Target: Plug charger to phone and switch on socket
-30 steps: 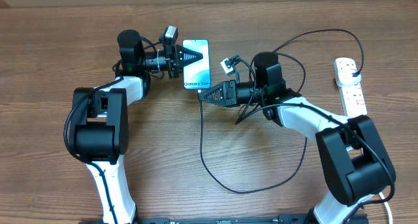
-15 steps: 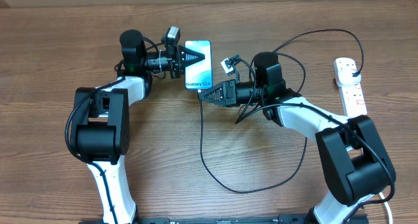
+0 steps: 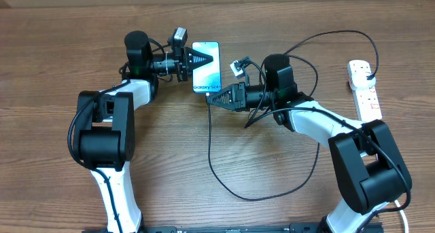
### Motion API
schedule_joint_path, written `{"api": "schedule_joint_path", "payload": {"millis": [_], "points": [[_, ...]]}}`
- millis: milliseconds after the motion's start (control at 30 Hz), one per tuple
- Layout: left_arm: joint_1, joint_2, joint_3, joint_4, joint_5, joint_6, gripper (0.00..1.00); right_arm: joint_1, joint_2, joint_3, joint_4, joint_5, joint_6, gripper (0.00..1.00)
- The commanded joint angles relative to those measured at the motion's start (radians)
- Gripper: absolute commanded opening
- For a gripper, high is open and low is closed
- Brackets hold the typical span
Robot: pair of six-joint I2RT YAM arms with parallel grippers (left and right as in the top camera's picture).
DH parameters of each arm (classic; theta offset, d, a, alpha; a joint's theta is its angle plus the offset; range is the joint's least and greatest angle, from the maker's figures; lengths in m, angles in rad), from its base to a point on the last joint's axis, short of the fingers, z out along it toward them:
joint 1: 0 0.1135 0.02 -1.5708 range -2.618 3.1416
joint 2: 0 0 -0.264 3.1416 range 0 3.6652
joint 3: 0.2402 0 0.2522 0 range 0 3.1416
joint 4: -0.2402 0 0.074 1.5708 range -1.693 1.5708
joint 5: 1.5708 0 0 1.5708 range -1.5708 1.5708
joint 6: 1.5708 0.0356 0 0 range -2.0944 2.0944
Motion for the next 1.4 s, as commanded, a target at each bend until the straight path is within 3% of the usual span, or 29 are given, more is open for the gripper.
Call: {"api": "schedule_joint_path", "payload": {"millis": [0, 1367], "points": [[-0.014, -0.003, 0.028, 0.008, 0.013, 0.024, 0.04, -0.003, 0.011, -0.004, 0.024, 0.014, 0.027, 0.04], [-0.010, -0.003, 0.028, 0.009, -0.018, 0.012, 0.04, -0.028, 0.011, -0.004, 0.008, -0.024, 0.050, 0.04]]}}
